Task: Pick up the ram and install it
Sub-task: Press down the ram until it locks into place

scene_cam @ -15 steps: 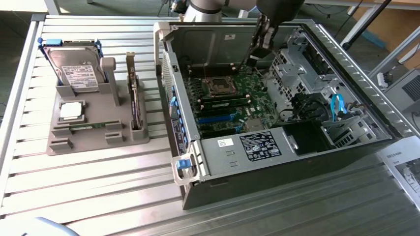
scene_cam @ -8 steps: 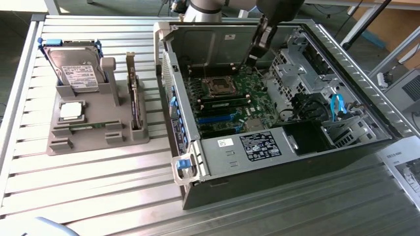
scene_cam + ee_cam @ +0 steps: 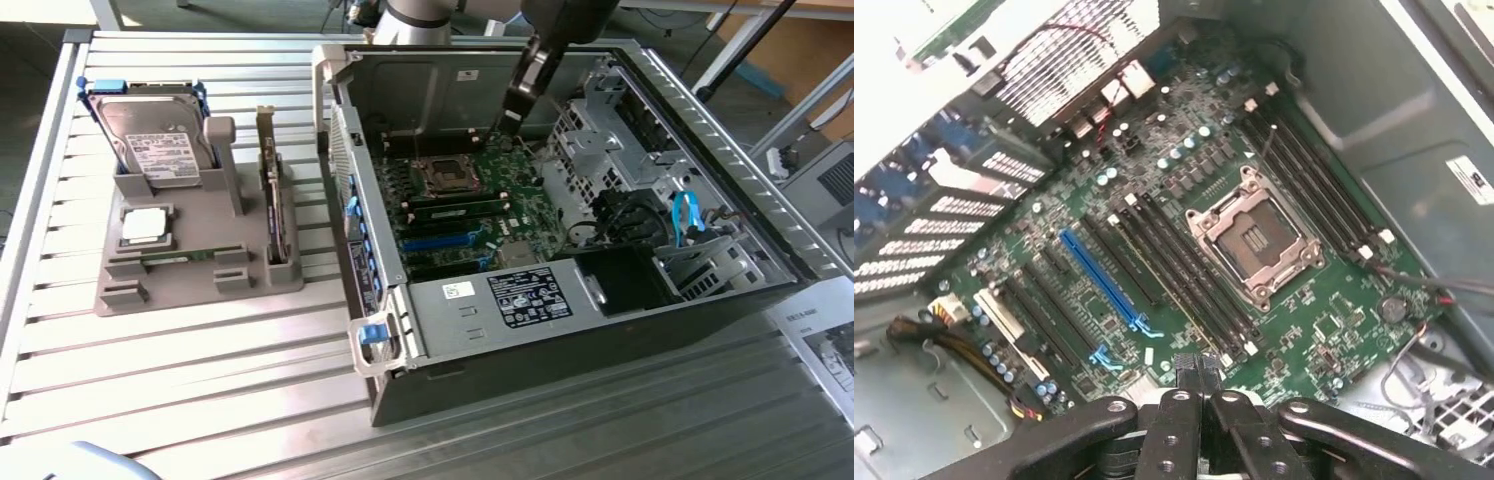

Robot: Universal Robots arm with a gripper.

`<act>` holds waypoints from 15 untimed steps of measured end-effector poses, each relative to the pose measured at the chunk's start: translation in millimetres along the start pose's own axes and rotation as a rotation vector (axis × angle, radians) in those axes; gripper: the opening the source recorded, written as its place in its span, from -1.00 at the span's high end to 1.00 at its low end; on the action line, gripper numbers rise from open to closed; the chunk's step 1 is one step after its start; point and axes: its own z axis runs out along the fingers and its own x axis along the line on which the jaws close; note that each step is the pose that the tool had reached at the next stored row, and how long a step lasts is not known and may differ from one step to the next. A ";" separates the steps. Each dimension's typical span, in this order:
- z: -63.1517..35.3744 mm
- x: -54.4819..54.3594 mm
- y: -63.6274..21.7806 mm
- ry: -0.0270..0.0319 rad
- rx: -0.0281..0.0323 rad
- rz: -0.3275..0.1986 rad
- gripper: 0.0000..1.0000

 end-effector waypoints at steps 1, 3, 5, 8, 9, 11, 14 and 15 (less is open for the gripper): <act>0.0 0.0 0.0 -0.0002 -0.0001 0.015 0.80; 0.0 0.0 0.0 -0.0008 -0.0005 0.044 0.80; 0.0 0.0 0.0 -0.0012 -0.0008 0.073 0.80; 0.0 0.0 0.0 -0.0019 -0.0012 0.118 0.80; 0.0 0.0 0.0 -0.0022 -0.0014 0.138 0.80; 0.0 0.0 0.0 -0.0027 -0.0017 0.169 0.80; 0.0 0.0 0.0 -0.0034 -0.0021 0.212 0.80; 0.0 0.0 0.0 -0.0037 -0.0023 0.227 0.80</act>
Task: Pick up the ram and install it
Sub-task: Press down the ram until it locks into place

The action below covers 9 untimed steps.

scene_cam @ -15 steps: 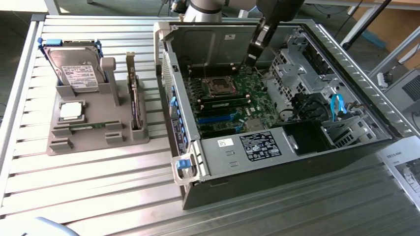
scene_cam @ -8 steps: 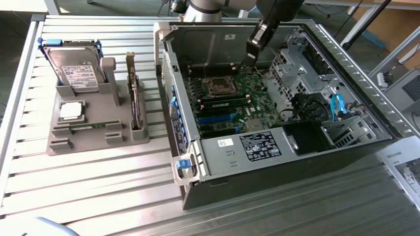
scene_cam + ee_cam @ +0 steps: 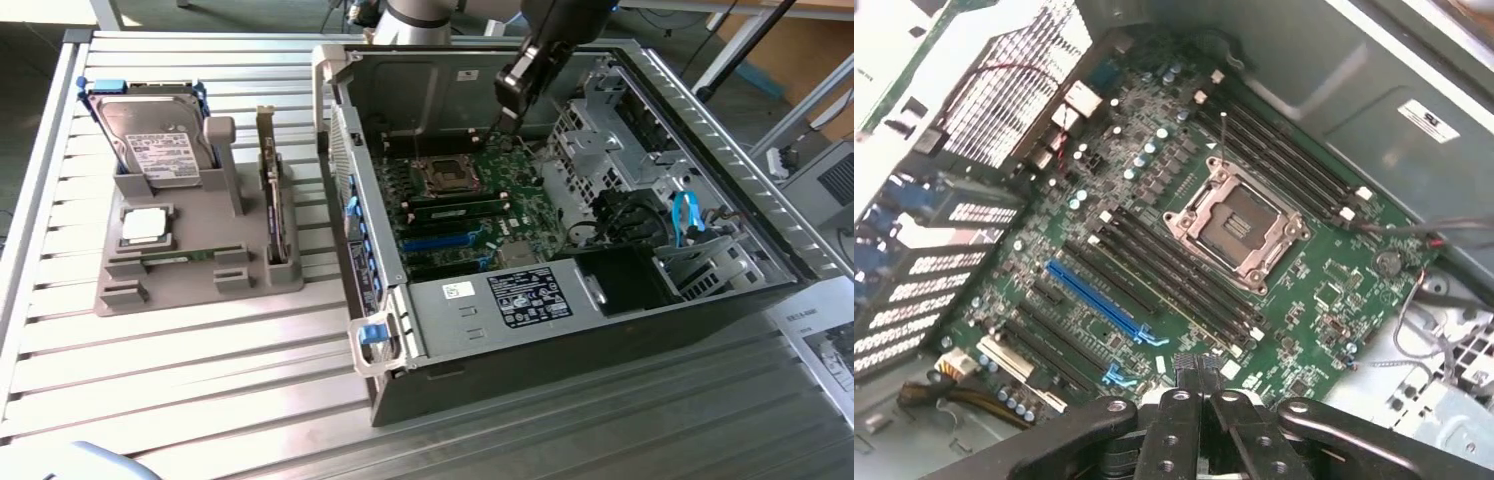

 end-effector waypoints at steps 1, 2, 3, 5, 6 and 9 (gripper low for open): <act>0.0 0.0 0.0 -0.0002 -0.0001 0.014 0.80; 0.0 0.0 0.0 -0.0004 -0.0002 0.029 0.80; 0.0 0.0 0.0 -0.0007 -0.0004 0.042 0.80; 0.0 0.0 0.0 -0.0010 -0.0007 0.071 0.80; 0.0 0.0 0.0 -0.0013 -0.0008 0.086 0.80; 0.0 0.0 0.0 -0.0020 -0.0012 0.132 0.80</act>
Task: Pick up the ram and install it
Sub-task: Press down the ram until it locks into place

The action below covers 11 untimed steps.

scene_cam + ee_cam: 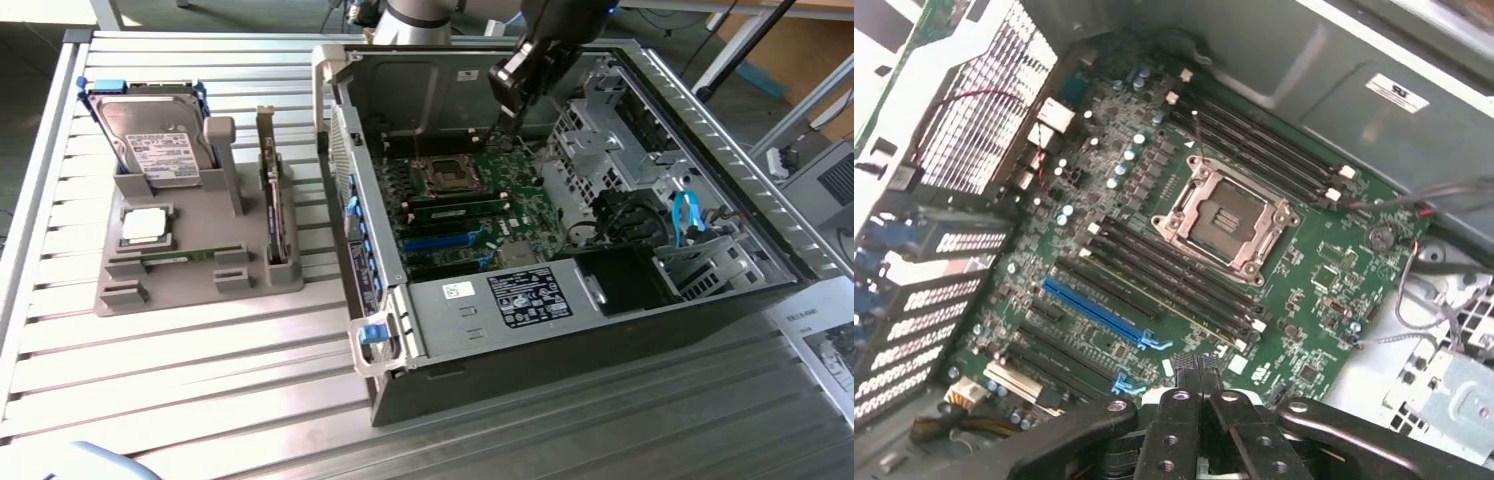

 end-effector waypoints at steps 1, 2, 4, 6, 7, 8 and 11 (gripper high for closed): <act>0.0 0.0 0.0 -0.0003 -0.0002 0.013 0.80; 0.0 0.0 0.0 -0.0005 -0.0003 0.029 0.80; 0.0 0.0 0.0 -0.0009 -0.0005 0.058 0.80; 0.0 0.0 0.0 -0.0014 -0.0009 0.087 0.80; 0.0 0.0 0.0 -0.0017 -0.0010 0.102 0.80; 0.0 0.0 0.0 -0.0018 -0.0011 0.116 0.80; 0.0 0.0 0.0 -0.0025 -0.0016 0.158 0.80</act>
